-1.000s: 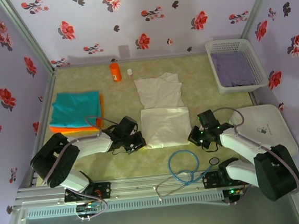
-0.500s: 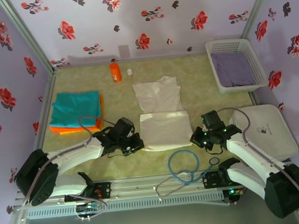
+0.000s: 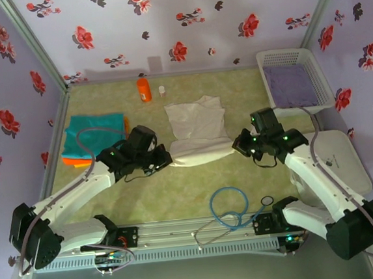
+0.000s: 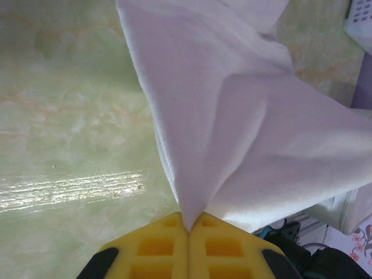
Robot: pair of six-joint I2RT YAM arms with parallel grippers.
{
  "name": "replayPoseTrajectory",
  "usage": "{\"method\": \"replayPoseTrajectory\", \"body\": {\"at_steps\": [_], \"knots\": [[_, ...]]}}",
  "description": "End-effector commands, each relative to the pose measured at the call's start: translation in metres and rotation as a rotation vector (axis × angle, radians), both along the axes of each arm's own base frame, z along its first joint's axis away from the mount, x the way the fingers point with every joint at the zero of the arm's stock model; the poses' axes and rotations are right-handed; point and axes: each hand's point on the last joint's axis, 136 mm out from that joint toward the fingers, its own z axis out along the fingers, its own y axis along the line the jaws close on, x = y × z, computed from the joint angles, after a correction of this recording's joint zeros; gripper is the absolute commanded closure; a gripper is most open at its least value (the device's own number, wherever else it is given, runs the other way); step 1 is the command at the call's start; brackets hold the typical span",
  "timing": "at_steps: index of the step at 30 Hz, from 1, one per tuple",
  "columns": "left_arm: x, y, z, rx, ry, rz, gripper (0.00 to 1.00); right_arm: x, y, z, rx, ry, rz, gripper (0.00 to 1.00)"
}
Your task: Fold and stack the t-shirts
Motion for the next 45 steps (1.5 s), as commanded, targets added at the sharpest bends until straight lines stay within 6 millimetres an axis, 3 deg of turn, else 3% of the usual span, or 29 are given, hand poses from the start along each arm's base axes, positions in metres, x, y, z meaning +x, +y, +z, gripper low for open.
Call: {"method": "replayPoseTrajectory", "body": {"at_steps": [1, 8, 16, 21, 31, 45], "knots": [[0.008, 0.007, 0.02, 0.033, -0.041, -0.011, 1.0, 0.007, -0.003, 0.015, -0.035, -0.018, -0.006, 1.0], [0.025, 0.009, 0.05, 0.011, -0.099, -0.003, 1.0, 0.02, -0.002, 0.032, -0.021, -0.046, -0.021, 1.0], [0.041, 0.008, 0.045, -0.03, -0.097, 0.011, 1.0, 0.032, -0.006, 0.033, -0.005, -0.048, -0.032, 1.0], [0.057, 0.013, 0.041, -0.054, -0.09, 0.038, 1.0, 0.048, -0.006, 0.032, 0.014, -0.047, -0.026, 1.0], [0.079, -0.002, 0.036, -0.1, -0.07, 0.016, 1.0, 0.082, -0.001, 0.036, 0.018, -0.078, -0.024, 1.0], [0.117, 0.005, 0.024, -0.127, -0.046, 0.038, 1.0, 0.119, -0.009, 0.026, 0.038, -0.082, -0.07, 1.0]]}}
